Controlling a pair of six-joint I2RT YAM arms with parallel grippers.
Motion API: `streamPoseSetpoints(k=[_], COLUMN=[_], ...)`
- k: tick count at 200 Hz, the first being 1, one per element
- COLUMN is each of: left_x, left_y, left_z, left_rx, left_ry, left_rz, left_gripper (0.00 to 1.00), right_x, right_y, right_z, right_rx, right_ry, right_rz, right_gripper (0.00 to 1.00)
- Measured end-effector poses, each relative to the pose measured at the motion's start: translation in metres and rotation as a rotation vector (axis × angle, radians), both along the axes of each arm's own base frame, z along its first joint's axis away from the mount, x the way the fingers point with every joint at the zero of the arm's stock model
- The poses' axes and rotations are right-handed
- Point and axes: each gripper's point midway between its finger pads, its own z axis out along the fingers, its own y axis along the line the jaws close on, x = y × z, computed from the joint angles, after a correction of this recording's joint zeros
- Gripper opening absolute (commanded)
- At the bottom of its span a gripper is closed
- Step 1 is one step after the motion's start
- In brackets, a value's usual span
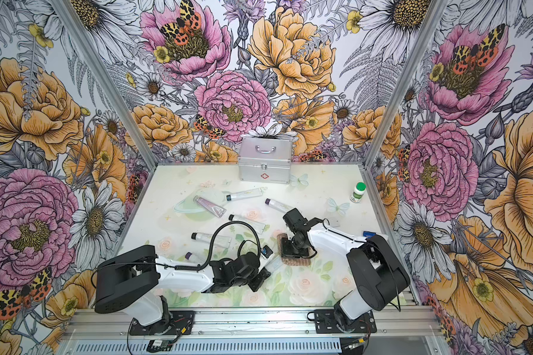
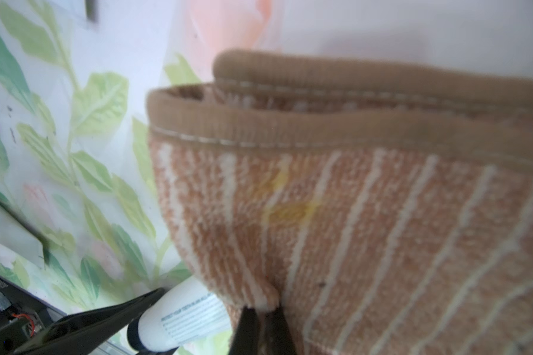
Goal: Wipe the surface of the toothpaste tube
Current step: Wipe the dirt from the toothpaste tube.
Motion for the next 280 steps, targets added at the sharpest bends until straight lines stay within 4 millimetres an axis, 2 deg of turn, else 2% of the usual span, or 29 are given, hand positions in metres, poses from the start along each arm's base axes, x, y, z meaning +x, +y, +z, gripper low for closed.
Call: streamPoseSetpoints(k=[22, 43, 65, 106, 157, 189, 218, 244, 280], left_x=[-0.001, -0.004, -0.007, -0.013, -0.011, -0.011, -0.012, -0.011, -0.011], left_y=[0.000, -0.001, -0.002, -0.019, -0.021, -0.021, -0.021, -0.022, -0.022], left_z=[0.000, 0.000, -0.001, -0.001, -0.001, -0.001, -0.001, -0.001, 0.000], left_rx=[0.006, 0.012, 0.023, 0.052, 0.062, 0.063, 0.063, 0.061, 0.051], left_ry=[-0.011, -0.017, -0.028, -0.069, -0.090, -0.090, -0.090, -0.090, -0.083], left_rz=[0.000, -0.005, -0.012, -0.041, -0.043, -0.043, -0.045, -0.044, -0.046], left_gripper=[0.27, 0.27, 0.27, 0.27, 0.27, 0.27, 0.27, 0.27, 0.27], right_x=[0.014, 0.017, 0.016, 0.021, 0.009, -0.005, -0.004, 0.003, 0.022], right_y=[-0.025, -0.037, -0.033, -0.007, 0.010, 0.004, 0.001, -0.004, -0.028], right_z=[-0.003, -0.004, 0.000, 0.018, 0.019, 0.006, 0.002, -0.001, -0.004], right_rx=[-0.057, -0.086, -0.074, -0.013, -0.001, -0.030, -0.039, -0.047, -0.068], right_ry=[-0.023, -0.023, -0.013, -0.042, -0.036, -0.005, -0.021, -0.039, -0.063], right_rz=[-0.064, -0.088, -0.080, -0.024, 0.039, 0.047, 0.044, 0.023, -0.065], right_gripper=[0.00, 0.00, 0.00, 0.00, 0.00, 0.00, 0.00, 0.00, 0.00])
